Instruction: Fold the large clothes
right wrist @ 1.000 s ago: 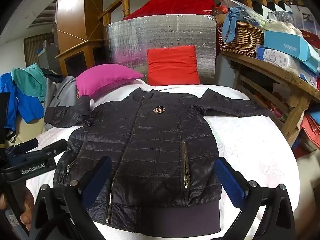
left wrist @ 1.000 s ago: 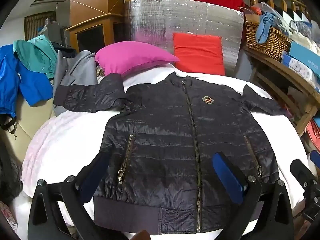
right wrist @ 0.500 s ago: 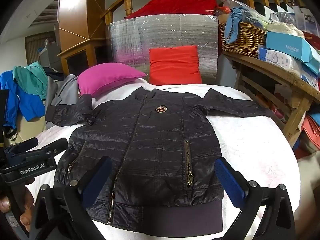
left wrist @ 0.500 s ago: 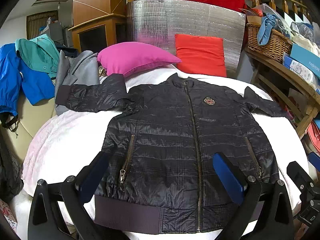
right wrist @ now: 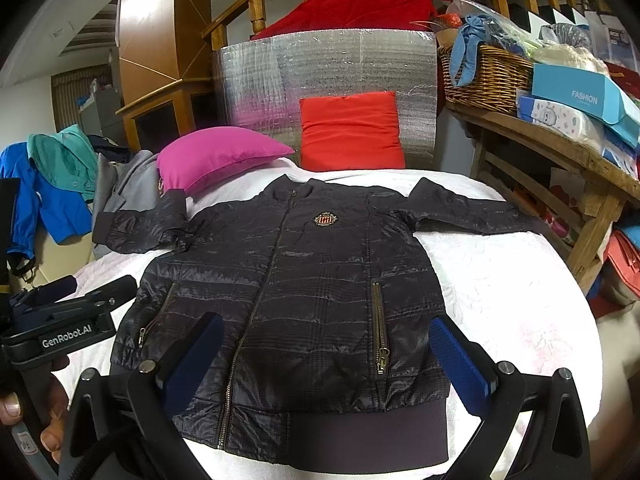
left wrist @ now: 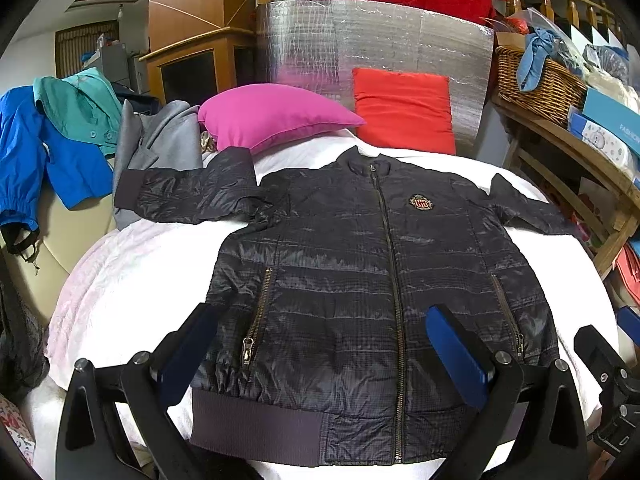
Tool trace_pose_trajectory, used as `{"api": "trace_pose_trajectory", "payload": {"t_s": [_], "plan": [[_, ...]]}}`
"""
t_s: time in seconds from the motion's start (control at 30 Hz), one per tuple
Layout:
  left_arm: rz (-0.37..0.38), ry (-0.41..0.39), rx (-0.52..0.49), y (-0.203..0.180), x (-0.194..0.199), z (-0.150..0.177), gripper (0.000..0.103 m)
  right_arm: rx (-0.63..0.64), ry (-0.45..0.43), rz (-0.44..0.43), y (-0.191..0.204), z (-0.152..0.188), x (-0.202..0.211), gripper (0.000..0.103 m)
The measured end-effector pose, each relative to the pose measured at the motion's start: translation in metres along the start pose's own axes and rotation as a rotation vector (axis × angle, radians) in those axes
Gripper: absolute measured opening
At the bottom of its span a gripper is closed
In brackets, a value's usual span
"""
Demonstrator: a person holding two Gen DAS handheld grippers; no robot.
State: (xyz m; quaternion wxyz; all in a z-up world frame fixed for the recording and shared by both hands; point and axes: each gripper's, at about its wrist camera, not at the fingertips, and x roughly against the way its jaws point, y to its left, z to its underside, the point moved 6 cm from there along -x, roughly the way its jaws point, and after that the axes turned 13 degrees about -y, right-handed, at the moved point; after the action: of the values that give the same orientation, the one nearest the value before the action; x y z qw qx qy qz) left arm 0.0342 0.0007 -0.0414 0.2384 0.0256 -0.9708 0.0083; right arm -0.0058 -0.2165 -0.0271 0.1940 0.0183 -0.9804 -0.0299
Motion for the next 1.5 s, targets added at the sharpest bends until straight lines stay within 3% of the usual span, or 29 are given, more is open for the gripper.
{"api": "trace_pose_trajectory", "payload": {"t_s": [1.5], "plan": [[-0.018, 0.008, -0.004, -0.0009, 0.0005, 0.0026, 0.103, 0.008, -0.001, 0.001, 0.0018, 0.0007, 0.0011, 0.103]]}}
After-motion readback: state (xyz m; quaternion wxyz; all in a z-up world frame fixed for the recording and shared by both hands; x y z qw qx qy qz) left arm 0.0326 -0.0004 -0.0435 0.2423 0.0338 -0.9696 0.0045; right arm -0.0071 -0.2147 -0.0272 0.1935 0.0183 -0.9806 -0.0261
